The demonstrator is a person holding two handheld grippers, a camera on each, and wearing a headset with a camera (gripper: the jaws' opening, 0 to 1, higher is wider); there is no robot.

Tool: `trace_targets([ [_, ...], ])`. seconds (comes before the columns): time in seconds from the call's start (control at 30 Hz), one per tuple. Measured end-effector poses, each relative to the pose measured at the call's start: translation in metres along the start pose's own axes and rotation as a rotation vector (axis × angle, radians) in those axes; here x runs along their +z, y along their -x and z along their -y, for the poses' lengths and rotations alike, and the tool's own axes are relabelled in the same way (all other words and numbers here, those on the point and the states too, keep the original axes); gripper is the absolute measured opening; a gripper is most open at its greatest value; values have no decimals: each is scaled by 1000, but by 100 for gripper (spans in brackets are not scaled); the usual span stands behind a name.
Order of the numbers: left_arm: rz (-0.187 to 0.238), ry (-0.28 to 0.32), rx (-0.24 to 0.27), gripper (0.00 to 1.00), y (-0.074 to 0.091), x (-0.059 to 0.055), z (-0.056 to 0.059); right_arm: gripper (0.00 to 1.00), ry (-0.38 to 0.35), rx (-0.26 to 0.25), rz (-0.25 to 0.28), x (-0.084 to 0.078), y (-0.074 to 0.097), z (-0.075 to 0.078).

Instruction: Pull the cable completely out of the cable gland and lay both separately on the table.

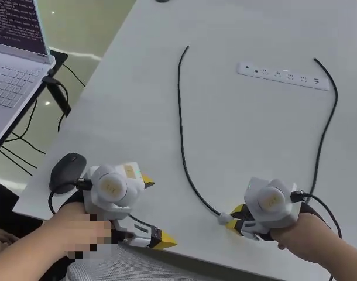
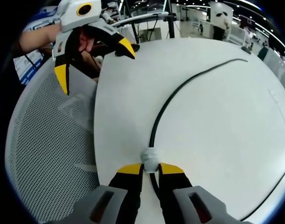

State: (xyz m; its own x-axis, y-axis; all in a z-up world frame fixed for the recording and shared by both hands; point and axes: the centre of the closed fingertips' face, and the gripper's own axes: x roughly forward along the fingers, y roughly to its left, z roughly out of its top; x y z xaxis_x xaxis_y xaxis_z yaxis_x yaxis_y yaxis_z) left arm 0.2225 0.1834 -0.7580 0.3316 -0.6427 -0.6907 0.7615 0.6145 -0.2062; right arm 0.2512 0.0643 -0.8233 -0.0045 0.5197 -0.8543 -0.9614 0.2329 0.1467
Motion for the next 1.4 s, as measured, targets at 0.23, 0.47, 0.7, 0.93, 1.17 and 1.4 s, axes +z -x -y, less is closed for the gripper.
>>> trace_targets([
  [0.23,6,4,-7,84,-1,2,4,7,-14,-14,12,3,2,0],
  [0.47,24,-5,-13,83,-3,13,10,7,-33,4,33,10,17,-5],
  [0.7,57,-23,-31,81,-7,32,21,6,-26,23,59,19,36,-15],
  [0.93,67,-49,-51,80,-17,48,38,6,-45,76,100,35,57,-27],
  [1.17,93,-62,-62,78,-20,65,49,6,4,87,96,42,76,-36],
  [1.4,116,-70,-76,74,-23,78,58,6,48,103,93,48,95,-44],
])
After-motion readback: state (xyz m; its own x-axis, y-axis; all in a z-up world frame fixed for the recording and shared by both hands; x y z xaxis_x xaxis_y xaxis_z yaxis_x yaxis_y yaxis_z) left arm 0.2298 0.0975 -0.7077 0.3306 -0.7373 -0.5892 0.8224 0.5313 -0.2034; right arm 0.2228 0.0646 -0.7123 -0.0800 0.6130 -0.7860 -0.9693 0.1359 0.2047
